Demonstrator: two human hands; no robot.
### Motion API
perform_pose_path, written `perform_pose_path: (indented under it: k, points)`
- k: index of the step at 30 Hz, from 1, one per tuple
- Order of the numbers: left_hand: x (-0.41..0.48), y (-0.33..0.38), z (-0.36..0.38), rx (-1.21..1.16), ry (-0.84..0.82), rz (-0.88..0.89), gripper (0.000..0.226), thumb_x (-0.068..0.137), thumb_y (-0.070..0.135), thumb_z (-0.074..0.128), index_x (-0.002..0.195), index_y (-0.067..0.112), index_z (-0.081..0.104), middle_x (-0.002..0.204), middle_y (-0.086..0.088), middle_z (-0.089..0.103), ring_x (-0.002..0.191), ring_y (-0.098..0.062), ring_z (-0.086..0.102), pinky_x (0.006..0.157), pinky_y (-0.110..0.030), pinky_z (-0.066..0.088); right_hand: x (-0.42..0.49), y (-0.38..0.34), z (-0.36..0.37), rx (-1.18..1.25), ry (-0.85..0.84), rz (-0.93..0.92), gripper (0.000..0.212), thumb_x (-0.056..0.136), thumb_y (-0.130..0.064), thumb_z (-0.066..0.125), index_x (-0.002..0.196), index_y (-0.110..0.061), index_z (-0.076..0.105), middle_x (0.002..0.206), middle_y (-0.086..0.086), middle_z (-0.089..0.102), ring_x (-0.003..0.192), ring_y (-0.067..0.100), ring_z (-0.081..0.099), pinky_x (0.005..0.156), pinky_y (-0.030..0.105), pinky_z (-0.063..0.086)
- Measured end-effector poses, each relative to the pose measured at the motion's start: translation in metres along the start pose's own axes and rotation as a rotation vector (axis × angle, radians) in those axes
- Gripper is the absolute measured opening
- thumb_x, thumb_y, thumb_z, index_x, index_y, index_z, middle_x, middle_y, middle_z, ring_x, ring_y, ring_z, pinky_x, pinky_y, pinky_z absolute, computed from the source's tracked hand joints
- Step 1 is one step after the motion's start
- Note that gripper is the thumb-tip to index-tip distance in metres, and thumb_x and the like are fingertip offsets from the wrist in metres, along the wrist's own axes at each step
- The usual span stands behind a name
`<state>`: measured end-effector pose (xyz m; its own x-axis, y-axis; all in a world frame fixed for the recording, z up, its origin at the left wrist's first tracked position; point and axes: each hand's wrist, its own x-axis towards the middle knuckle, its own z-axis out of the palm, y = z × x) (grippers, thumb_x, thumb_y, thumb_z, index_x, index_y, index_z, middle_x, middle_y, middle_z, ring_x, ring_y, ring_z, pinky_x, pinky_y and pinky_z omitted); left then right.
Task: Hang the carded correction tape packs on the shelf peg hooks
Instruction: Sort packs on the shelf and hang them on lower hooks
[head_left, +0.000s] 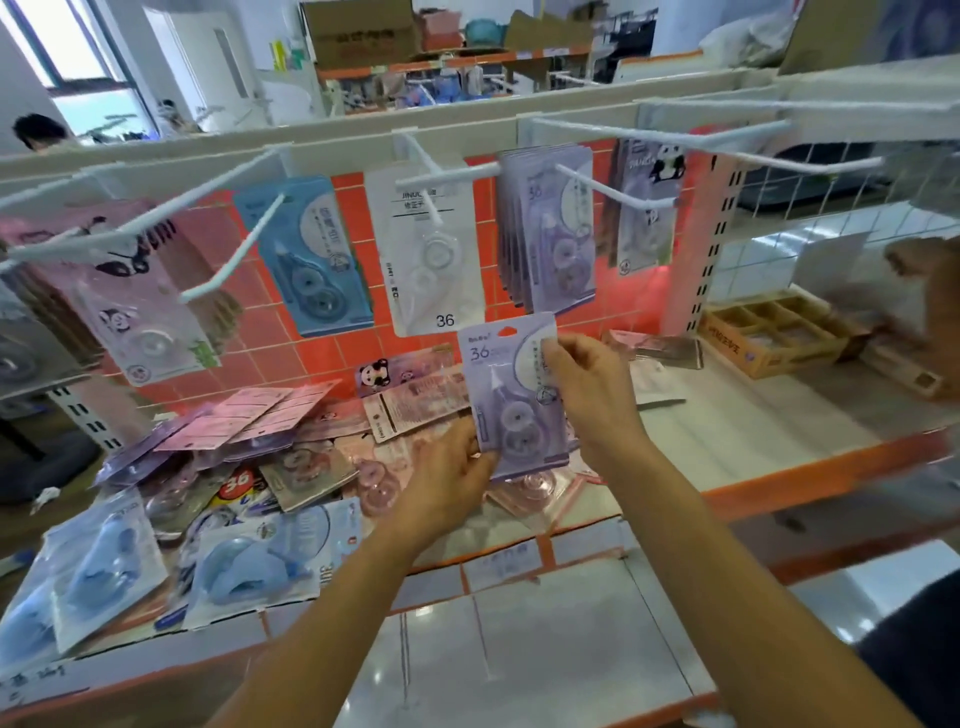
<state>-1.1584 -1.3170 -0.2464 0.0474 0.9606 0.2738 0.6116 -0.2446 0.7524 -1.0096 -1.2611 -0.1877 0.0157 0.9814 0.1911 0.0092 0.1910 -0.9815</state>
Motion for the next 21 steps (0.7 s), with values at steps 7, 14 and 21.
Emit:
perform_pose_path:
  k: [7, 14, 21]
  points:
    - [0.014, 0.038, 0.015, 0.002, 0.076, 0.027, 0.021, 0.095, 0.009, 0.051, 0.116, 0.014, 0.056, 0.102, -0.001, 0.069, 0.085, -0.022, 0.068, 0.076, -0.04, 0.056, 0.018, -0.029, -0.034, 0.217, 0.006, -0.121, 0.015, 0.095, -0.017, 0.057, 0.082, -0.017, 0.064, 0.079, 0.002, 0.065, 0.075, 0.016, 0.059, 0.073, 0.037, 0.052]
    - [0.023, 0.075, 0.017, 0.131, 0.165, 0.21, 0.023, 0.091, 0.018, 0.046, 0.111, 0.01, 0.056, 0.078, -0.001, 0.062, 0.065, -0.019, 0.058, 0.061, -0.036, 0.05, 0.016, -0.055, -0.061, 0.398, 0.022, -0.248, 0.015, 0.093, -0.017, 0.058, 0.079, -0.018, 0.063, 0.072, -0.006, 0.067, 0.069, 0.011, 0.061, 0.066, 0.029, 0.051]
    - [0.026, 0.107, 0.016, 0.188, 0.196, 0.26, 0.014, 0.096, 0.009, 0.049, 0.108, 0.006, 0.055, 0.075, -0.002, 0.058, 0.055, -0.008, 0.046, 0.053, -0.028, 0.038, 0.013, -0.077, -0.073, 0.515, 0.032, -0.364, 0.009, 0.087, -0.019, 0.058, 0.081, -0.015, 0.063, 0.075, -0.003, 0.067, 0.073, 0.015, 0.06, 0.071, 0.035, 0.052]
